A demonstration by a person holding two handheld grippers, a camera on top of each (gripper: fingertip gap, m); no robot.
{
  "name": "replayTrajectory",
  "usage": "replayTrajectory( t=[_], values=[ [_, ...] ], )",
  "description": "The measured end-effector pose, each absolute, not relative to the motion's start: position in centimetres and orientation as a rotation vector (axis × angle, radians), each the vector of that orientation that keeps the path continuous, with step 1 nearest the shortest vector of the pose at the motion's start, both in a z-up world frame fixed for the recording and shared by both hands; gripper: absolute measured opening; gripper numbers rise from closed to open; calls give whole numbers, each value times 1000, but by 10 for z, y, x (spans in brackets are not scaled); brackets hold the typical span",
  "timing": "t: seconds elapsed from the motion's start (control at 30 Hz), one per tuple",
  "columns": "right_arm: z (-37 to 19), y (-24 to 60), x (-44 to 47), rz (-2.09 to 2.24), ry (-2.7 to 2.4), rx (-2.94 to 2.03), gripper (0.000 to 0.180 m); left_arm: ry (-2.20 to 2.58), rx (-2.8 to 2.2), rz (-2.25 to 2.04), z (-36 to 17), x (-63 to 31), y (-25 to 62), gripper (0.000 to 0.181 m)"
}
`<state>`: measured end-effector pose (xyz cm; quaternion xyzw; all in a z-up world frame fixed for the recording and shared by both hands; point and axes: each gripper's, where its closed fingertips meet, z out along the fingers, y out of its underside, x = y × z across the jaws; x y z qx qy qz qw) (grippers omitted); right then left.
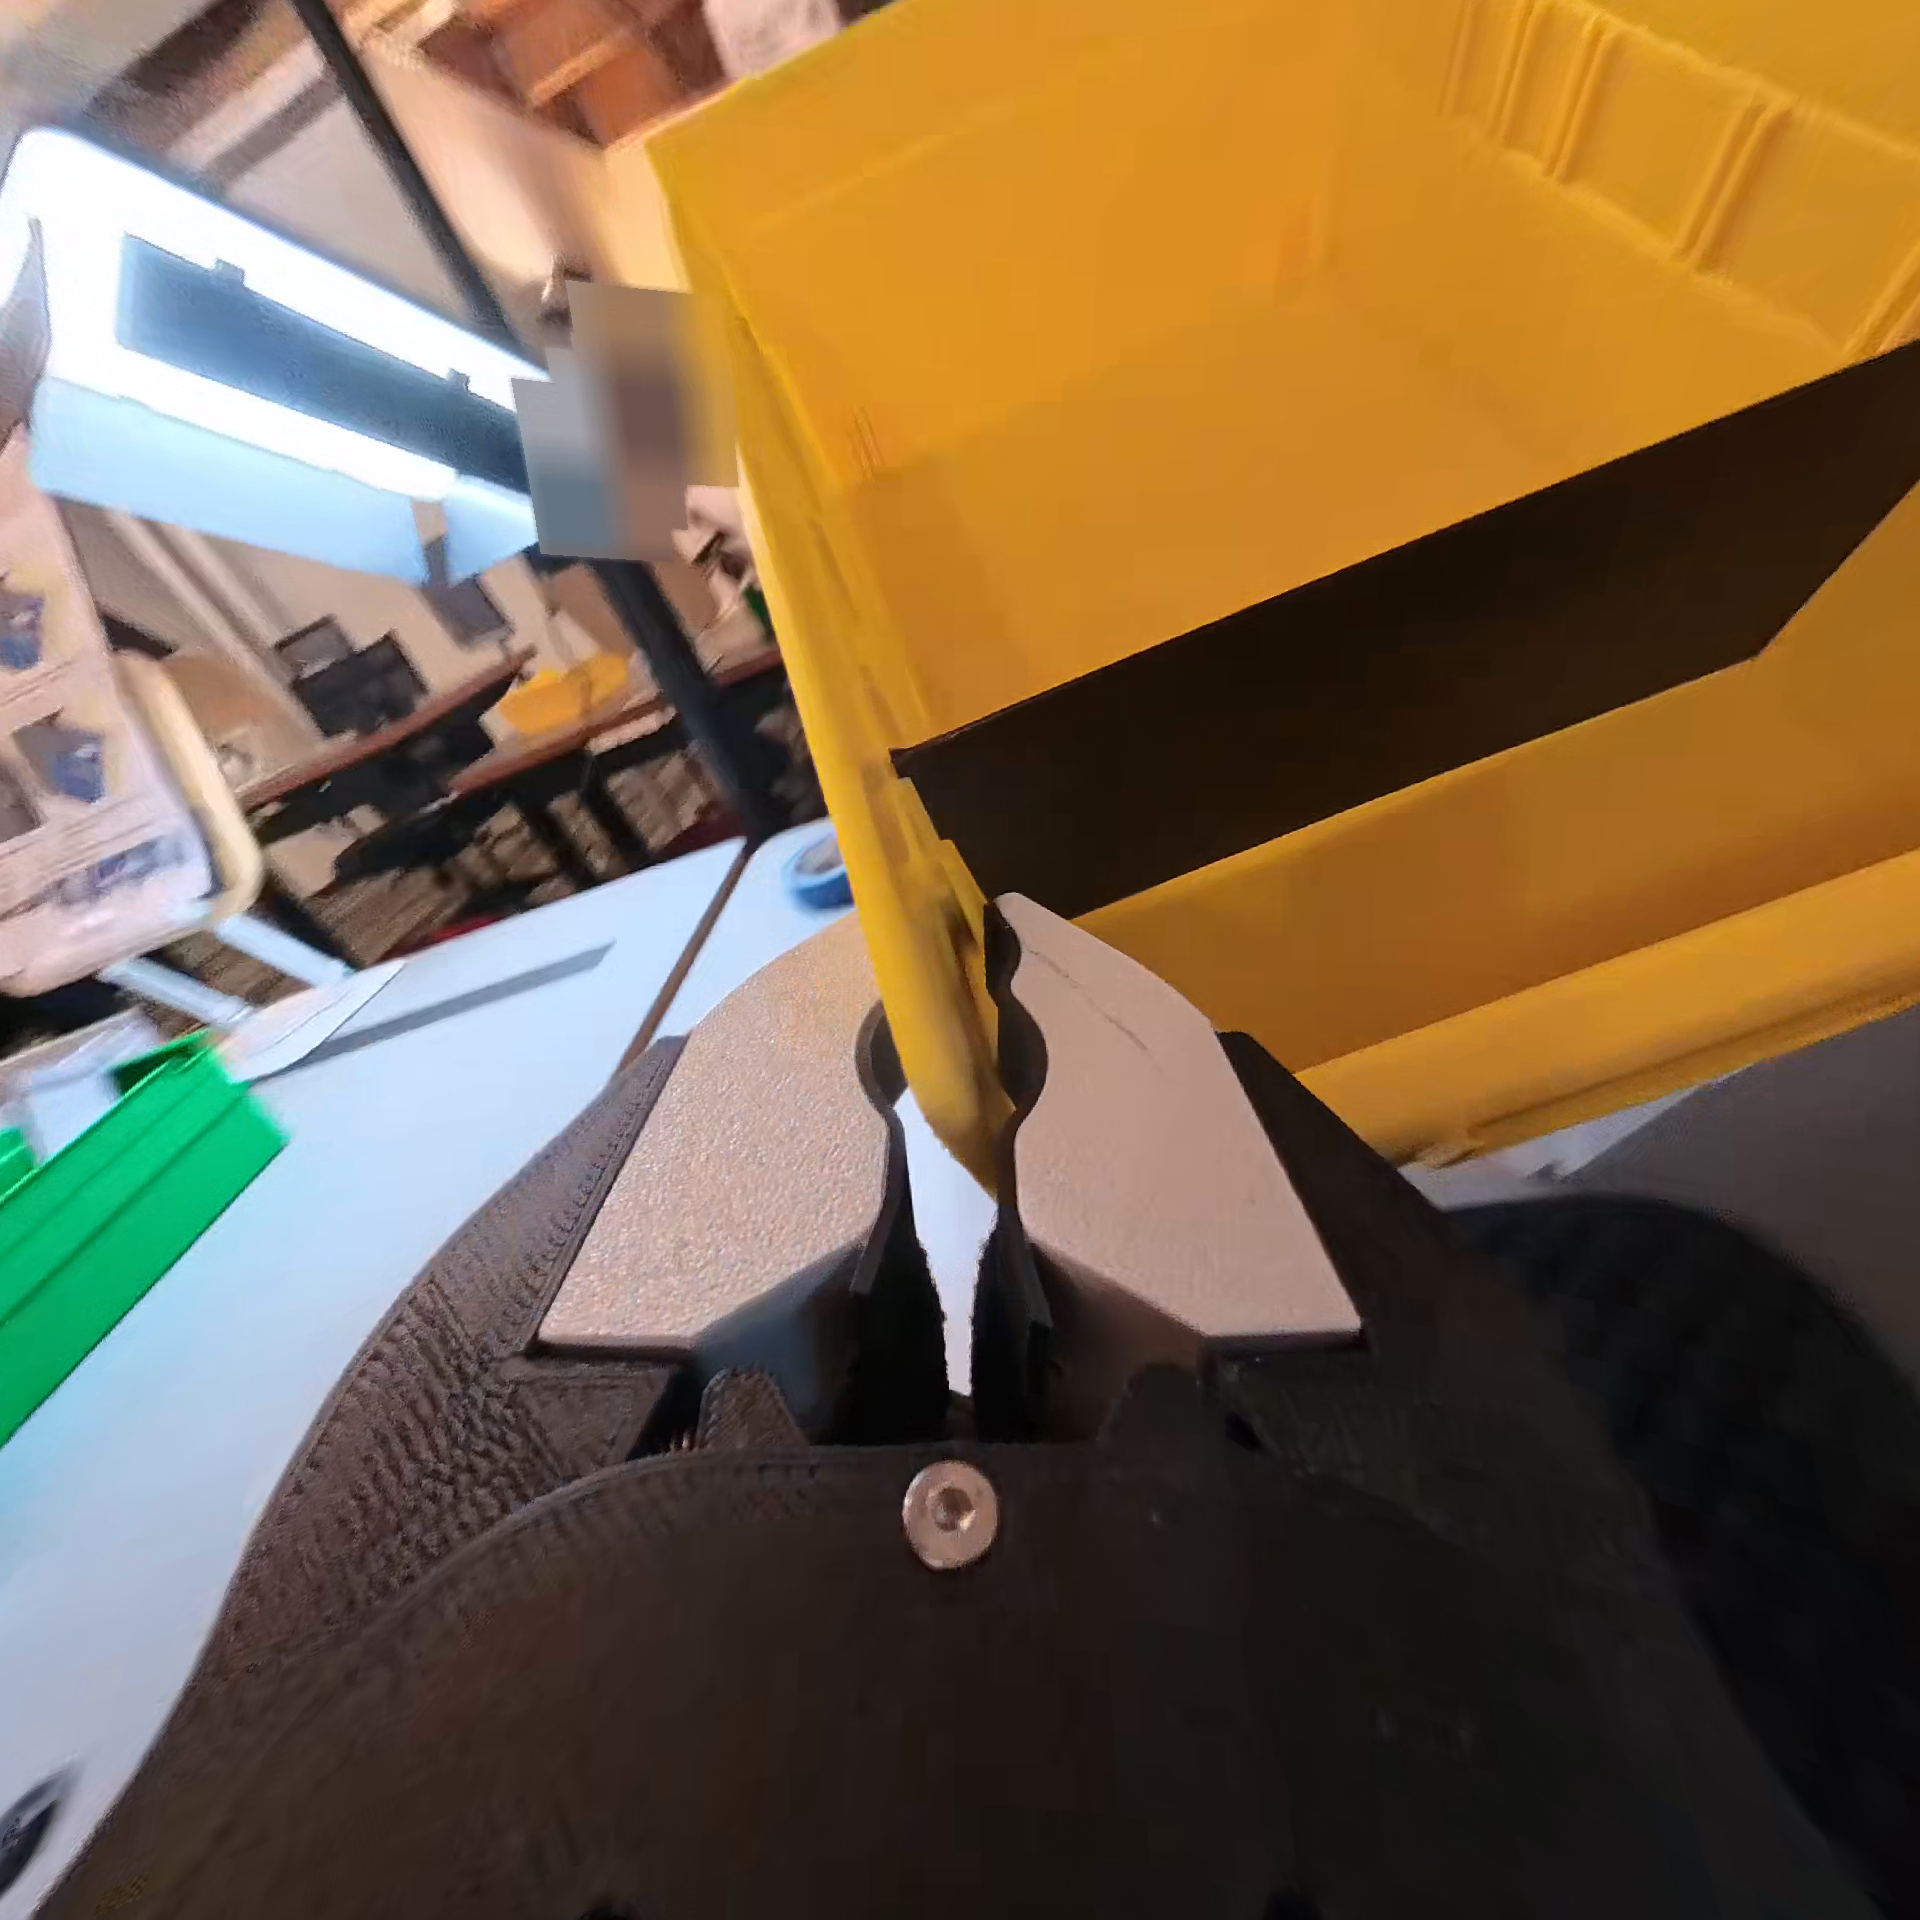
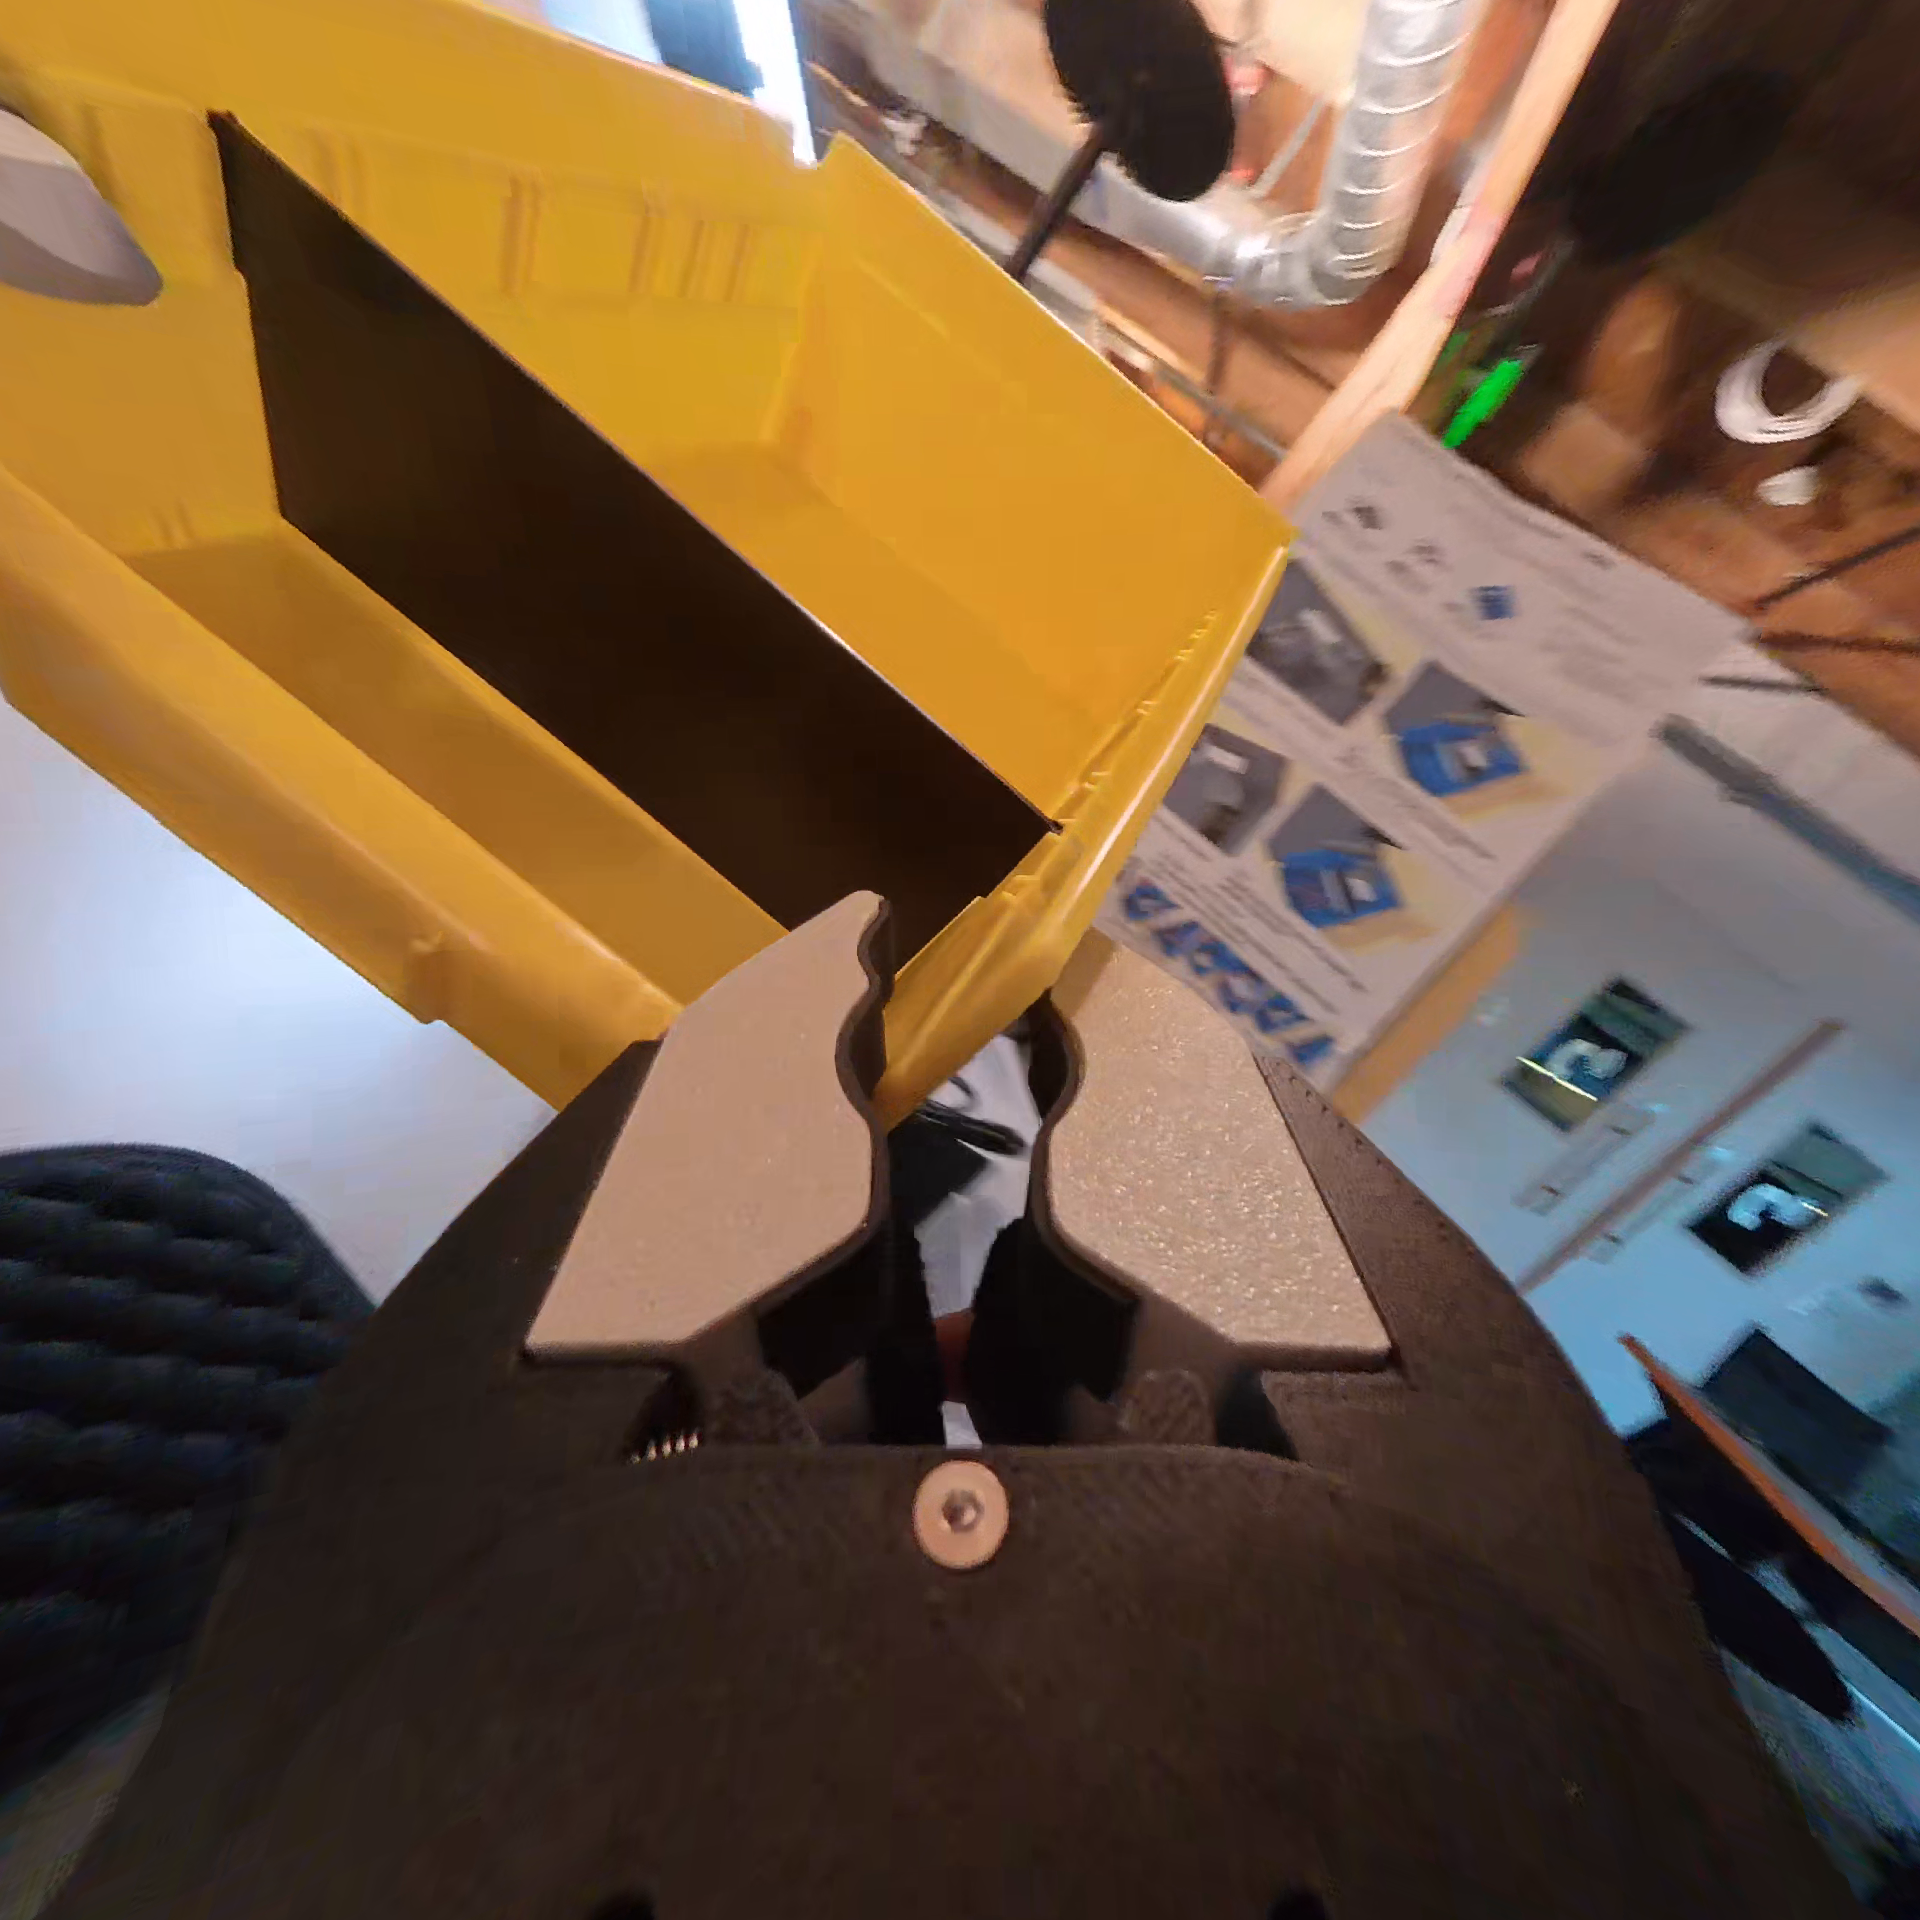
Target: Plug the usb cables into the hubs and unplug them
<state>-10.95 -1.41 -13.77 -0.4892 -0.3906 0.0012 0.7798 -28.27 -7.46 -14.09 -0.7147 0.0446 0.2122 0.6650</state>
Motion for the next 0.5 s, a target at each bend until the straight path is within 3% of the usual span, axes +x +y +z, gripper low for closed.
replayTrajectory(
  t=[0.5],
  values=[
    [-127, 1, 176, -329, -435, -1287, 19, 708, -1525, 117, -130, -4, 29, 17]
  ],
)
